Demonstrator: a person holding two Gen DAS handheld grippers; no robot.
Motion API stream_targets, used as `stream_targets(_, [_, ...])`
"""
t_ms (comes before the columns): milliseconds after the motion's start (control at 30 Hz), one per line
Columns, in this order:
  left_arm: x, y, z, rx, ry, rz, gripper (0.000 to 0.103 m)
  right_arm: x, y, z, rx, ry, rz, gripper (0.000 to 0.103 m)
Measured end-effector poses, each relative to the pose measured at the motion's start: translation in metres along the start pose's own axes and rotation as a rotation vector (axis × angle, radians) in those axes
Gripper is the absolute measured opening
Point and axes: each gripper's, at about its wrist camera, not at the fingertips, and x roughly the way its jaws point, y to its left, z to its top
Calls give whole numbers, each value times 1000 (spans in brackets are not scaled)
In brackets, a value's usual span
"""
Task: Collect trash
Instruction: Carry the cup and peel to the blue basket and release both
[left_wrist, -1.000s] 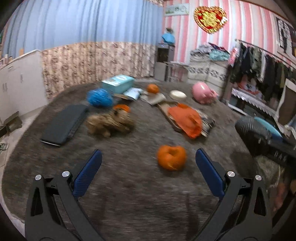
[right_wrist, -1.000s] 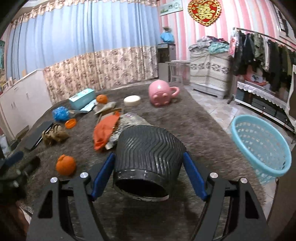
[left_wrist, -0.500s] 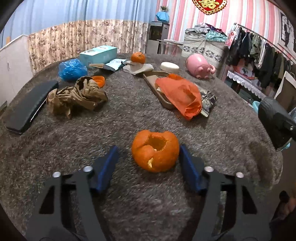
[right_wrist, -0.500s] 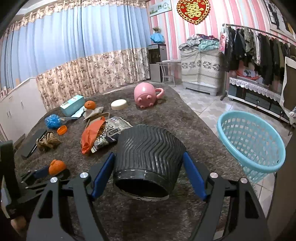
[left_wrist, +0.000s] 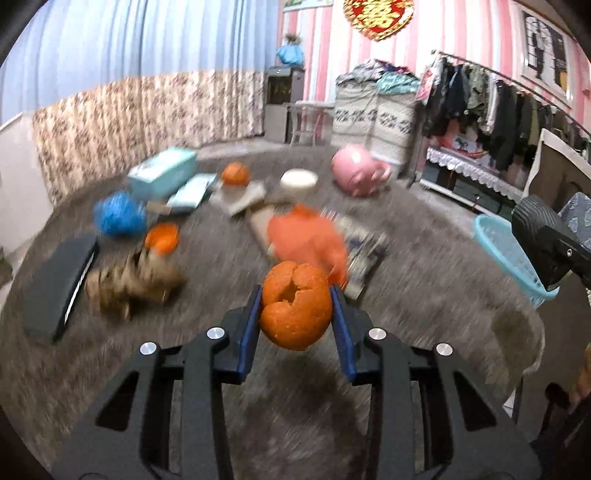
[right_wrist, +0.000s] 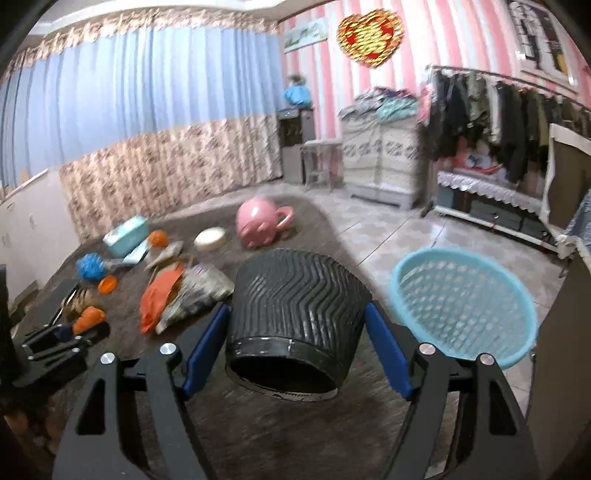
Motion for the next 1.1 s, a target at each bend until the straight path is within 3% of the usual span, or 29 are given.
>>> stream_targets(200, [3, -46, 46, 61, -79, -43, 35, -3, -53, 25, 97, -26, -72, 75])
stream_targets(533, [22, -120, 100, 132, -152, -127, 35, 22, -127, 74, 128, -47, -235, 75])
stream_targets(767, [42, -162, 114, 165, -135, -164, 35, 36, -167, 48, 136, -5, -284, 75])
stream_targets(967, [76, -222, 117, 199, -77, -276, 35, 38, -195, 30, 132, 47, -263, 75])
stream_targets(1100, [101, -267, 107, 250, -39, -344, 35, 42, -217, 18, 210, 62, -318, 75])
